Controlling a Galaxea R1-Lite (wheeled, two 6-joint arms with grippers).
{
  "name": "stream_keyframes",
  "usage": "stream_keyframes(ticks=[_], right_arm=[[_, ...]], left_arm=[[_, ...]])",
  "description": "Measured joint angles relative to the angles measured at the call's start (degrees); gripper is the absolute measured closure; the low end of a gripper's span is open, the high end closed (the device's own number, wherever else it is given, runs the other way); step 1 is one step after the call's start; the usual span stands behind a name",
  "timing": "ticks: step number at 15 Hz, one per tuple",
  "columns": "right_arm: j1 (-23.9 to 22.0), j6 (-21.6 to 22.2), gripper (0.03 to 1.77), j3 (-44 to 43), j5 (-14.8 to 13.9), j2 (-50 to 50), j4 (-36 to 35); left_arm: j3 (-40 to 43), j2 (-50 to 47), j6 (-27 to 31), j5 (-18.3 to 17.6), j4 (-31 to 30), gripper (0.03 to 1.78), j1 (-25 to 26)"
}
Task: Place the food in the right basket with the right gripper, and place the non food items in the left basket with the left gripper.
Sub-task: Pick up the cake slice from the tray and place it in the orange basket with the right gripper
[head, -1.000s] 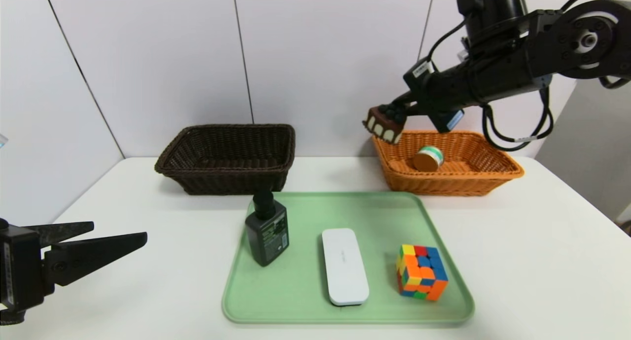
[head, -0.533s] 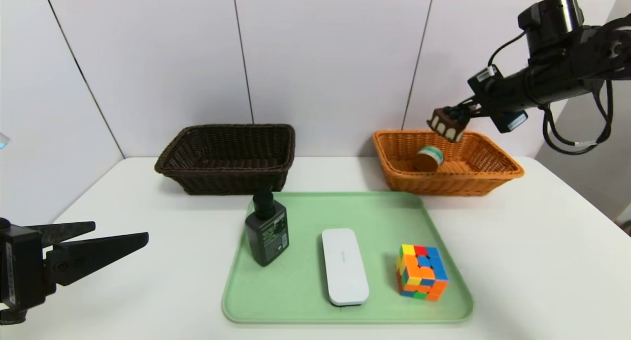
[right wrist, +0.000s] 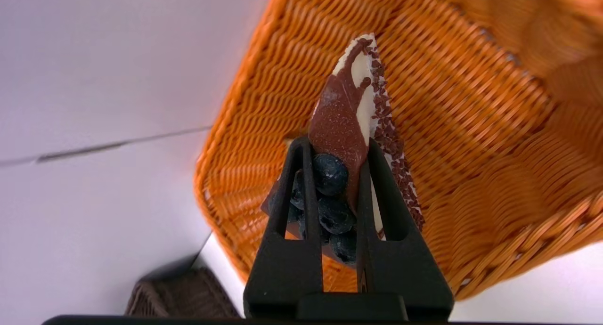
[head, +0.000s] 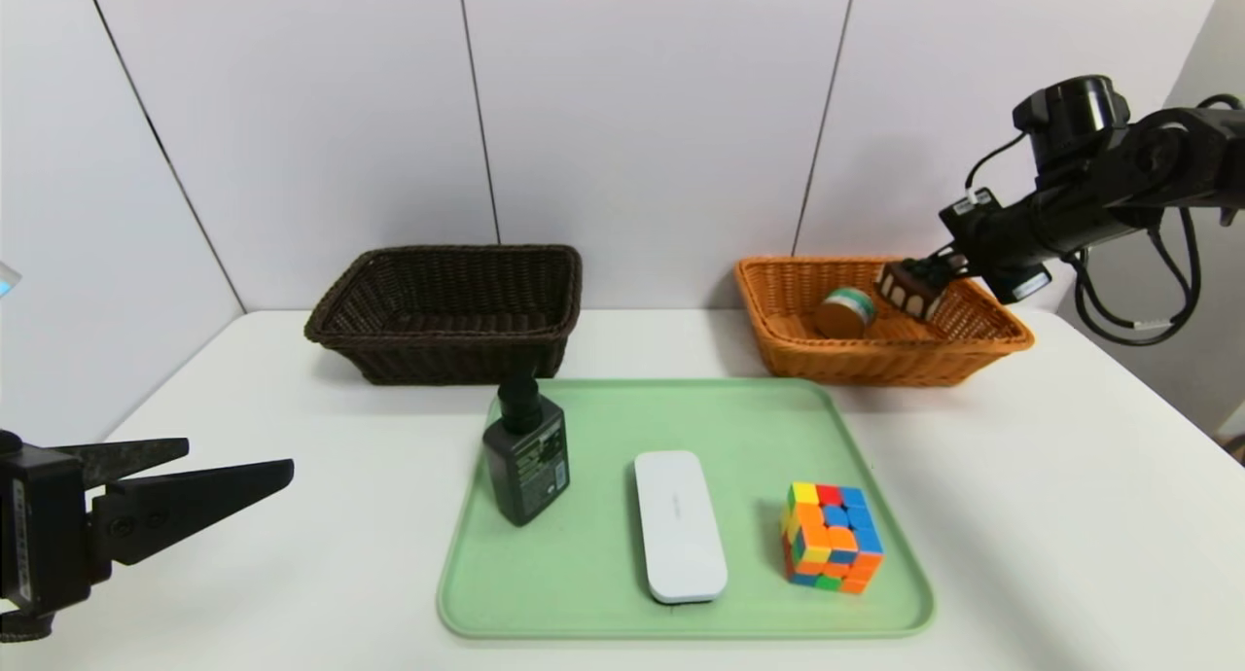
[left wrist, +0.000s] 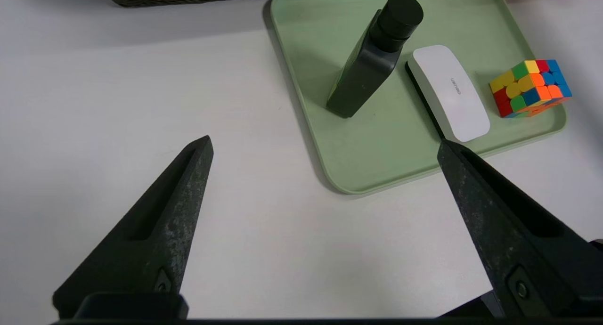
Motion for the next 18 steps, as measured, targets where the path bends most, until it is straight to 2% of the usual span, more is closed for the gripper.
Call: stream_keyframes(ticks=[5,14,16,18], right_arm=[[-1.4,0.1,1.56,0.0,-0.1,2.5,-0.1],[-1.3,0.8,1.54,0.0,-0.6,4.6,0.1],[-1.3,0.7,1.19,0.0,-0.6,4.6,0.1],[-1.3,0.8,0.94,0.0,-0.6,4.6,0.1]], left_arm=[[0.2,0.0,0.0,0.0,0.0,0.12,0.0],[0.2,0.0,0.0,0.0,0.0,0.12,0.0],[0.2,-0.1,0.0,0.0,0.0,0.12,0.0],[0.1,-0.1,0.0,0.0,0.0,0.12,0.0]])
